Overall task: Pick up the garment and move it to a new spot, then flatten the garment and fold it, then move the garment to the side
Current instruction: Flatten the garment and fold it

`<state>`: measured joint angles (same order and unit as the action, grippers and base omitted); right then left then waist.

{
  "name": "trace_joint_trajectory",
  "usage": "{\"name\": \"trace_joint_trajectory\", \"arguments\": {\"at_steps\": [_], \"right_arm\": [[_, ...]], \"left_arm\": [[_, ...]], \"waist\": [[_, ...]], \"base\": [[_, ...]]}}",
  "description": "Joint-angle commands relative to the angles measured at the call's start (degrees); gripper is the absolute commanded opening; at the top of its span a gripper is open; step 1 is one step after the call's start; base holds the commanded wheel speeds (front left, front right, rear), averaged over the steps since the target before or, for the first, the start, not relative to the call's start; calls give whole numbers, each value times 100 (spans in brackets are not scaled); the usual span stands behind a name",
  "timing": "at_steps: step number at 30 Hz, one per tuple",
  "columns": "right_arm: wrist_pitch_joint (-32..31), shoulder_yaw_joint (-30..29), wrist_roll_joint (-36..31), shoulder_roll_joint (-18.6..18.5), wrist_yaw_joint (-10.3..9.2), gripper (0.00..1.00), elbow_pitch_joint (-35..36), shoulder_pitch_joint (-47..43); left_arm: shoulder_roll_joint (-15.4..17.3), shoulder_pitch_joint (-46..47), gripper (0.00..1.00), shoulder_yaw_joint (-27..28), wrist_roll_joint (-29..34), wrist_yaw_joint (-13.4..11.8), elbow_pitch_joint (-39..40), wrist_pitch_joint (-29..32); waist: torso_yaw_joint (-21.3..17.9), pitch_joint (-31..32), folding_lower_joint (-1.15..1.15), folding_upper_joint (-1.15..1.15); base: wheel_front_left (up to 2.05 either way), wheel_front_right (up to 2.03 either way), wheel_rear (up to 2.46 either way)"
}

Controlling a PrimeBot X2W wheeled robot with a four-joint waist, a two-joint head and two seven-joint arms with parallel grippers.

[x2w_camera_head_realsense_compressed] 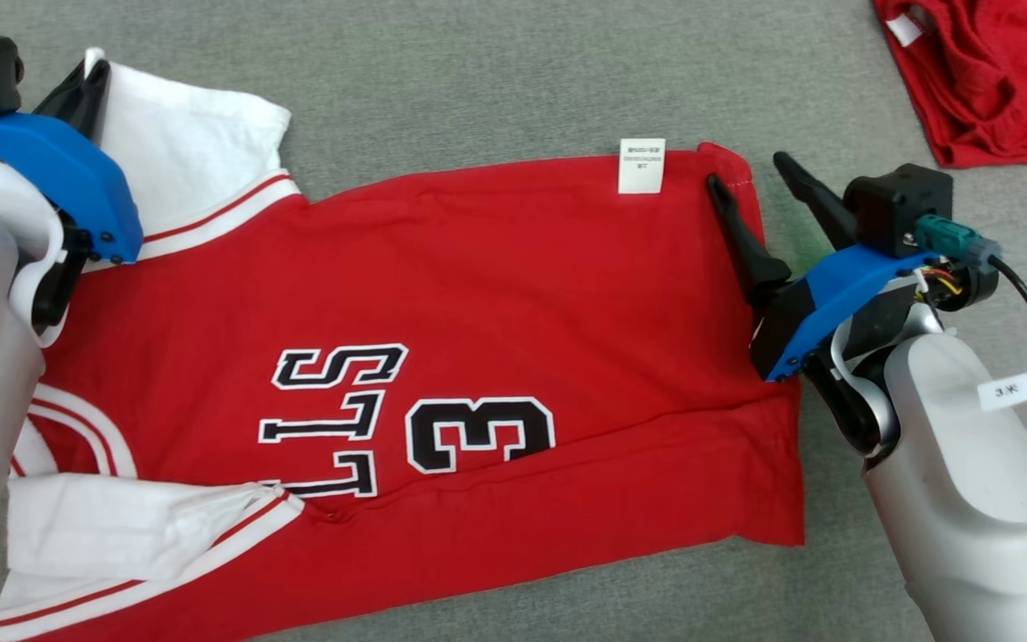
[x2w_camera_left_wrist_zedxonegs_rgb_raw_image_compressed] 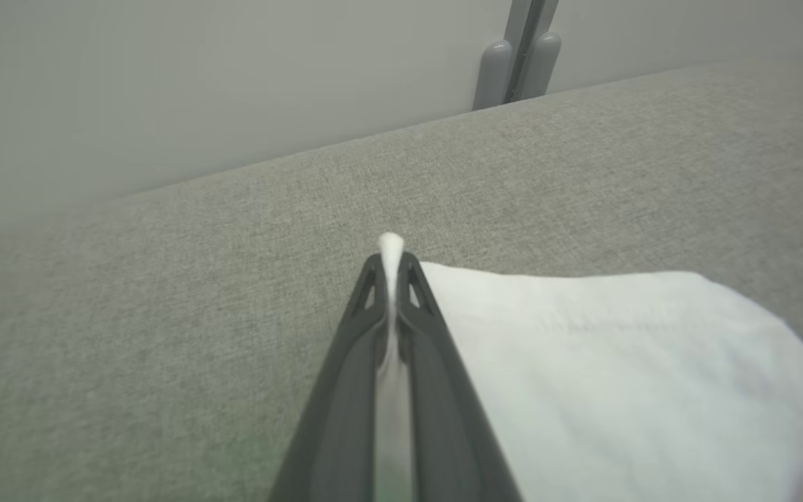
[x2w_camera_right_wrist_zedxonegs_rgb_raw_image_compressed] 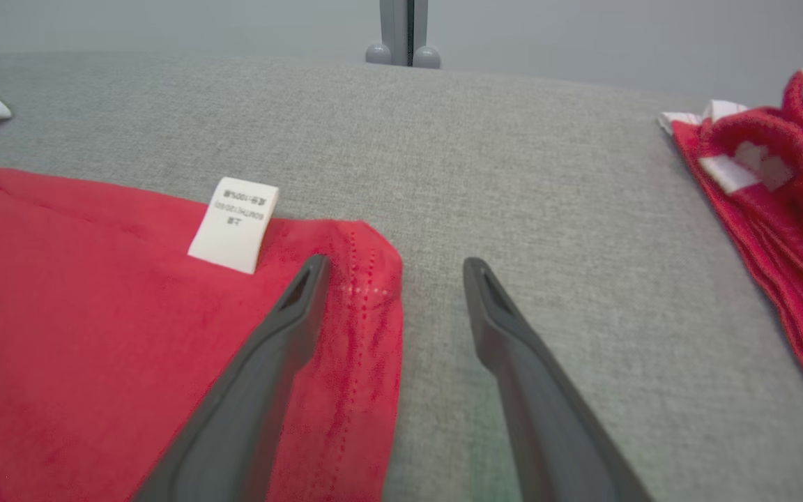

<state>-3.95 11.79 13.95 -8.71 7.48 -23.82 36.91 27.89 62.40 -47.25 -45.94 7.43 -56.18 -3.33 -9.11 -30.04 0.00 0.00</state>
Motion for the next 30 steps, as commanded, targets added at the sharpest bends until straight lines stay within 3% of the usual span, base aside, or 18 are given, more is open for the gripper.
{"name": "trace_joint_trajectory", "arguments": {"at_steps": [1,6,7,8,21,30], "right_arm": [[-62,38,57,-47,3,100,-77,133],[-199,140,147,-68,3,100,-386,299],[-225,136,175,-72,2,47,-465,332],[-256,150,190,-83,3,0,-528,360],[279,106,364,-147,2,0,-833,135],[757,11,363,-86,3,0,-993,-371]], "left_arm": [[-25,122,0,-68,-33,6,45,-83],[-75,204,0,-269,-85,7,164,-301],[-85,223,0,-310,-88,7,189,-353],[-87,236,0,-339,-96,7,205,-394],[-80,-201,0,-457,-397,7,608,-1099],[159,-1155,0,53,-315,-90,1737,-1186]], "waist": [[75,15,0,0],[228,42,0,0],[259,53,0,0],[281,66,0,0],[535,598,0,0],[742,1162,0,0]], "base": [[0,0,0],[0,0,0],[0,0,0],[0,0,0],[0,0,0],[0,0,0]]}}
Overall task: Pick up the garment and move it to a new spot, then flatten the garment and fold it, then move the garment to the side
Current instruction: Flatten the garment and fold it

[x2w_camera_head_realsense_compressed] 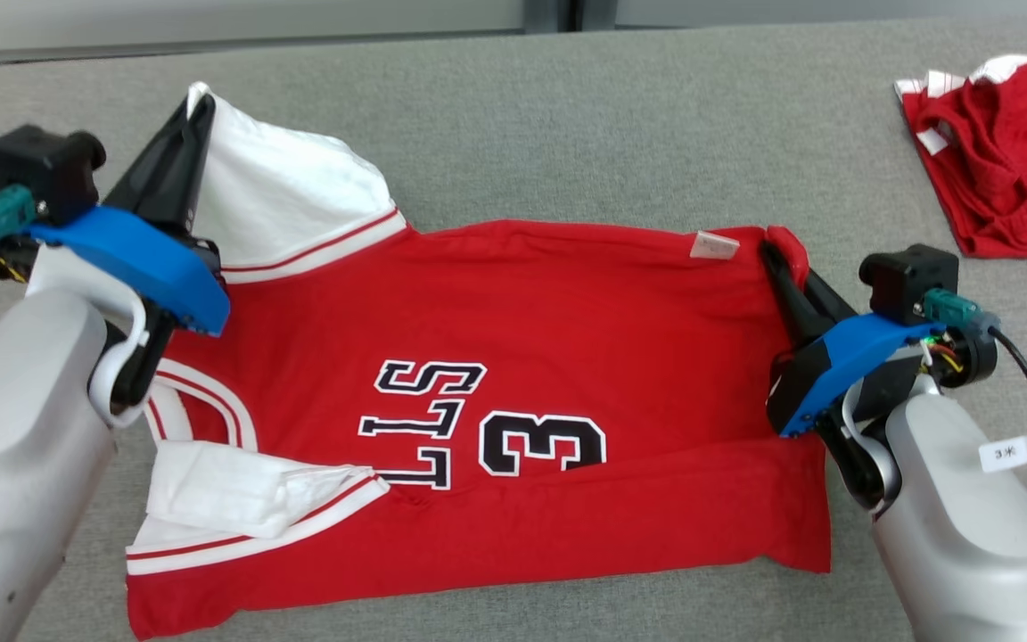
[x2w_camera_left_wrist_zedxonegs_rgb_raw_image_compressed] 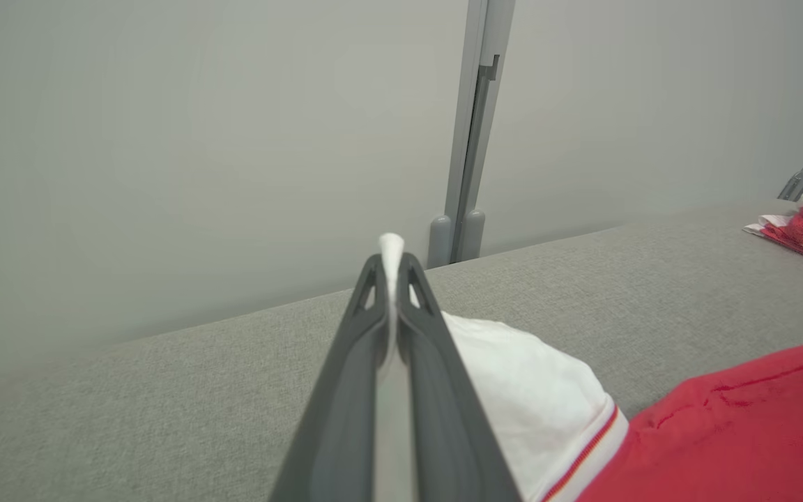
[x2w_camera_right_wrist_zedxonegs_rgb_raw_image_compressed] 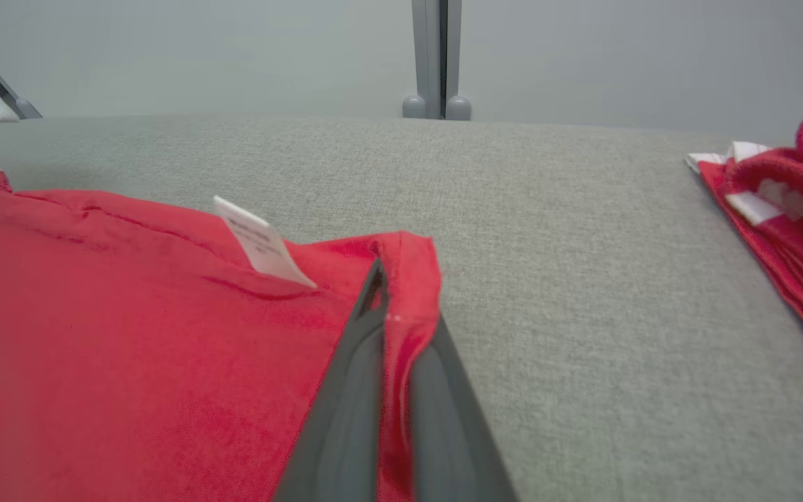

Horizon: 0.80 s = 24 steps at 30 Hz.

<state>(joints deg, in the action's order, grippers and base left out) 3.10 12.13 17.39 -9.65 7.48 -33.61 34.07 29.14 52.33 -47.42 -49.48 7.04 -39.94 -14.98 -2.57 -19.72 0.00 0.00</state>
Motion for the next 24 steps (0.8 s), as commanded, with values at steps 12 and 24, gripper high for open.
{"name": "trace_joint_trajectory", "arguments": {"at_steps": [12,24], "right_arm": [[464,-138,-11,-28,3,0,-141,-651],[788,-137,131,-30,3,0,-188,-1336]], "left_arm": [[274,-2049,0,799,319,-497,1761,-24],[75,-3440,0,1021,538,-762,2258,-25]], "waist": [[321,501,0,0],[395,737,0,0]], "base": [[0,0,0],[0,0,0]]}}
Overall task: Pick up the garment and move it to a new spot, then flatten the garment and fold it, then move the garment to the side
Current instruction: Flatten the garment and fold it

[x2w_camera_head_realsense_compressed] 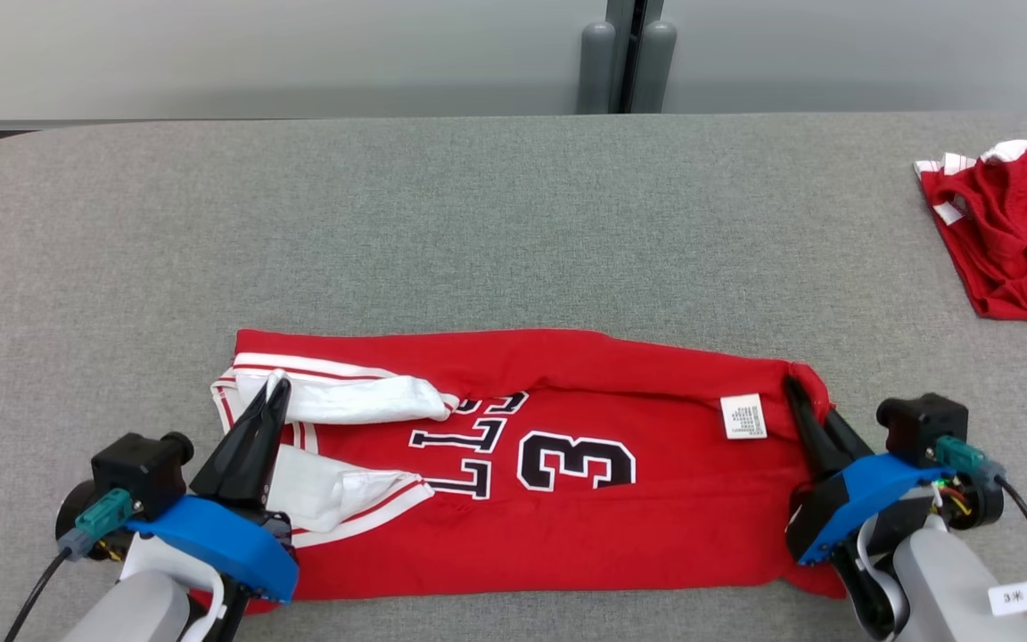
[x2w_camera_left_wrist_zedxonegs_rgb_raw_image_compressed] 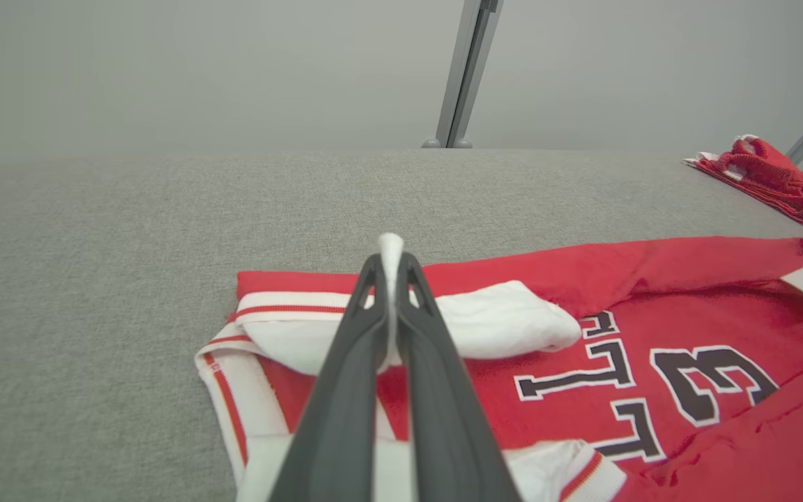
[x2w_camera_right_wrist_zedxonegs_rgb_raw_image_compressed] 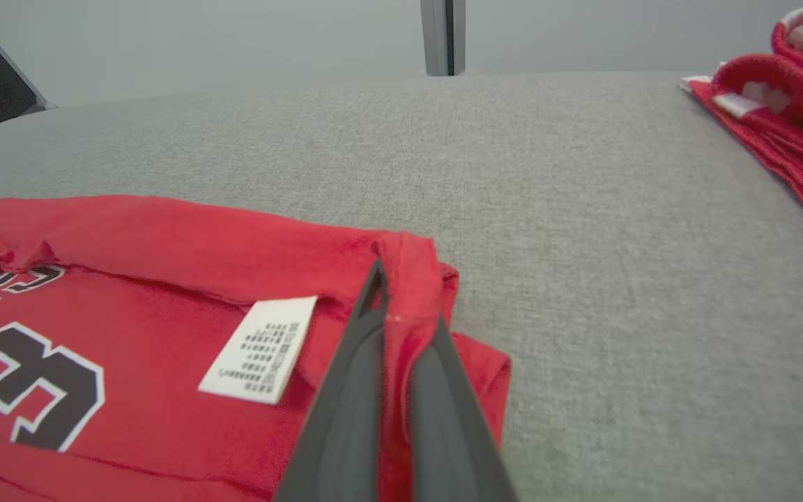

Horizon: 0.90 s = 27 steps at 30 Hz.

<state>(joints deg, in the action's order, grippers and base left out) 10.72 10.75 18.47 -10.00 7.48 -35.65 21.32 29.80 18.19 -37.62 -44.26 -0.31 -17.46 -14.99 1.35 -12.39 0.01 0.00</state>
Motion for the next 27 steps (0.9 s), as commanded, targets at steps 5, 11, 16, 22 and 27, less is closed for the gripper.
{"name": "trace_joint_trajectory", "arguments": {"at_steps": [5,11,16,22,27], "right_arm": [[148,-12,96,51,3,0,156,-343],[232,-56,128,103,3,0,324,-636],[287,-84,187,128,3,0,483,-816],[287,-87,254,86,3,0,611,-976],[310,-116,306,87,3,100,743,-1080]], "left_arm": [[-60,-340,0,194,189,-160,42,-24],[-269,-754,0,548,392,-250,137,-23],[-418,-1001,0,819,553,-331,180,-23],[-548,-1206,0,1110,814,-397,232,-24],[-733,-1353,100,1368,986,-346,232,-24]], "waist": [[-4,58,-1,0],[-31,144,-1,0],[-35,222,-1,0],[-27,268,-1,0],[-15,316,-1,0]], "base": [[0,0,0],[0,0,0],[0,0,0],[0,0,0],[0,0,0]]}}
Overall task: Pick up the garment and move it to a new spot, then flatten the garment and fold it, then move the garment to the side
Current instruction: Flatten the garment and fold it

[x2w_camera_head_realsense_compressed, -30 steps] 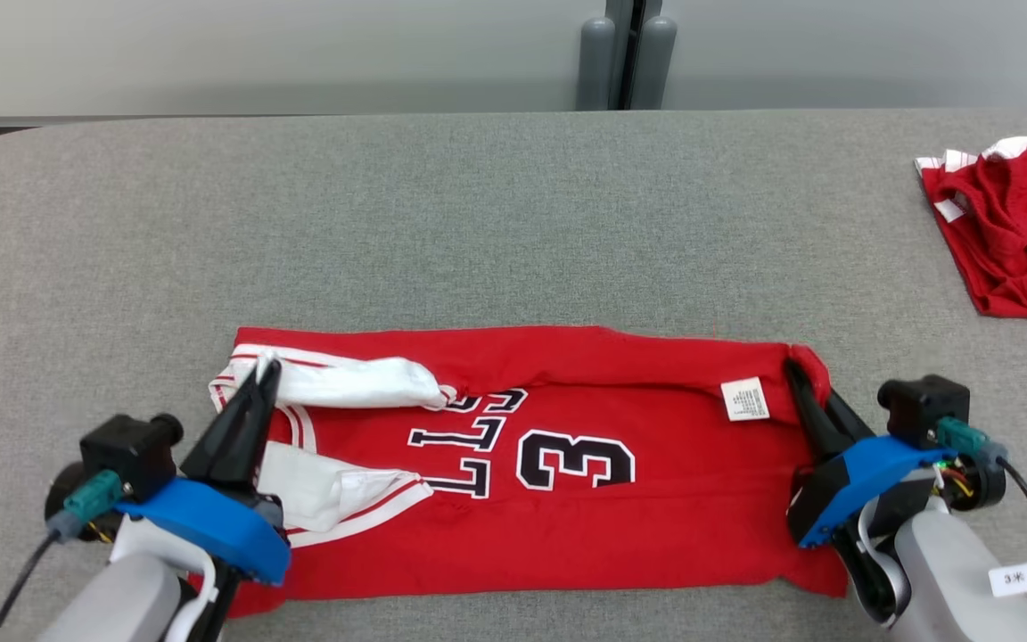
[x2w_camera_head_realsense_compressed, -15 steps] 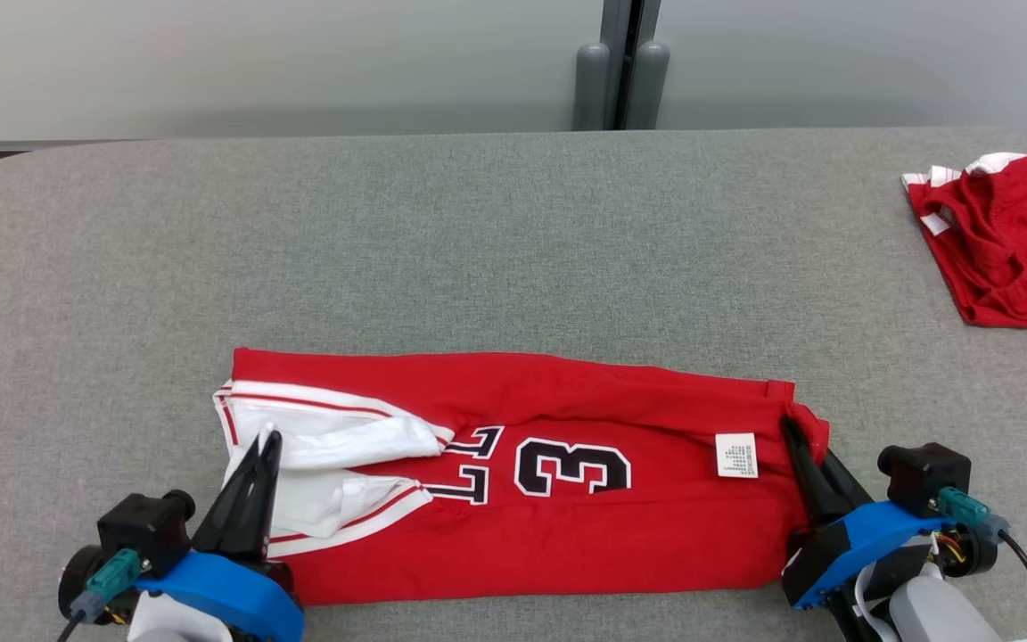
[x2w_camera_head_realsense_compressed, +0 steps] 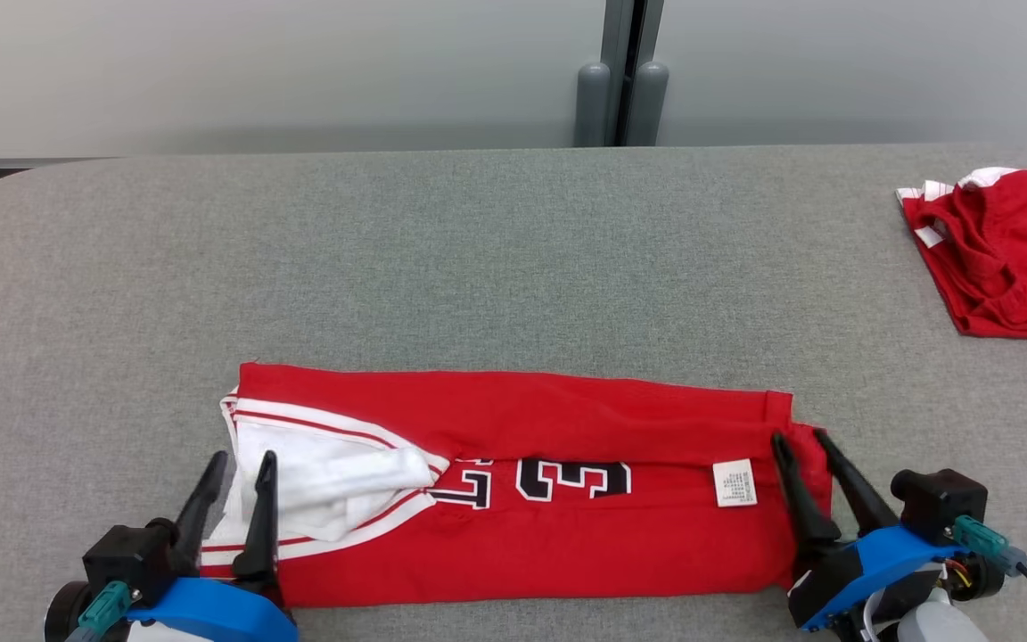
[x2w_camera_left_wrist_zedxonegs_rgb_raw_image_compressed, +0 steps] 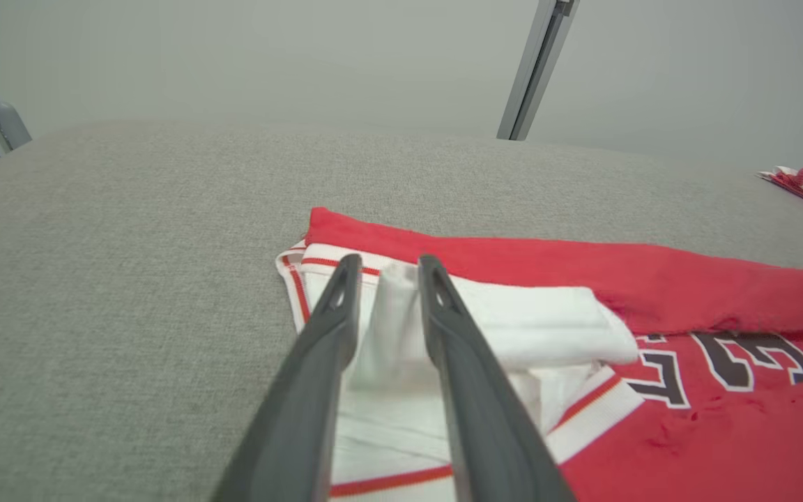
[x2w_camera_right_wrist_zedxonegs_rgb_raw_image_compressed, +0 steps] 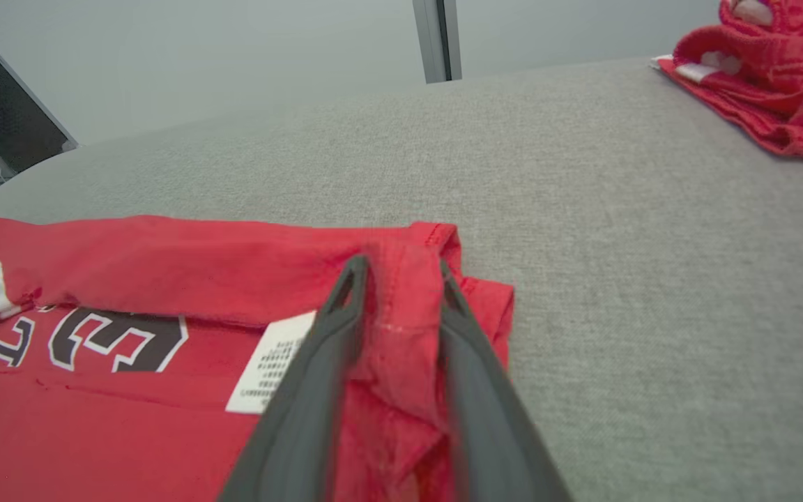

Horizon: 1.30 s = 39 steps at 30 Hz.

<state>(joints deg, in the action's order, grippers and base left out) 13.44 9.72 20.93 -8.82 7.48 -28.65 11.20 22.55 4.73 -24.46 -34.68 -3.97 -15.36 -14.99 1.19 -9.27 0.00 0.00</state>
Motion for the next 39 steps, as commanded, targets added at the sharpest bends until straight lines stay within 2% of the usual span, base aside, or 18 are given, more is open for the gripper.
{"name": "trace_joint_trajectory", "arguments": {"at_steps": [1,9,16,26,34,35,36,39], "right_arm": [[53,-29,56,-55,3,100,103,-89],[130,-349,-45,-133,3,100,690,-79],[-366,-668,-413,38,3,100,321,167],[-750,-926,-877,313,3,100,-438,129],[-901,-690,-853,444,4,100,-753,-63],[-915,-643,-833,468,4,47,-772,-78],[-899,-599,-819,488,5,0,-776,-83],[-744,-545,-719,500,9,0,-719,-28]], "left_arm": [[-46,-32,100,126,83,12,53,-24],[-559,-320,100,1189,879,-44,589,-24],[-1104,-471,100,2026,1770,96,902,-24],[-1592,-572,100,2644,2492,408,850,-24],[-1766,-603,100,2886,2744,573,783,-24],[-1777,-599,100,2896,2784,602,766,-24],[-1785,-587,100,2910,2814,617,750,-24],[-1817,-557,100,2968,2886,670,719,-24]], "waist": [[3,15,0,0],[-18,61,0,0],[62,44,0,0],[179,18,0,0],[157,57,0,0],[154,60,0,0],[149,60,0,0],[133,65,0,0]], "base": [[0,0,0],[0,0,0],[0,0,0],[0,0,0],[0,0,0],[0,0,0],[0,0,0],[0,0,0]]}}
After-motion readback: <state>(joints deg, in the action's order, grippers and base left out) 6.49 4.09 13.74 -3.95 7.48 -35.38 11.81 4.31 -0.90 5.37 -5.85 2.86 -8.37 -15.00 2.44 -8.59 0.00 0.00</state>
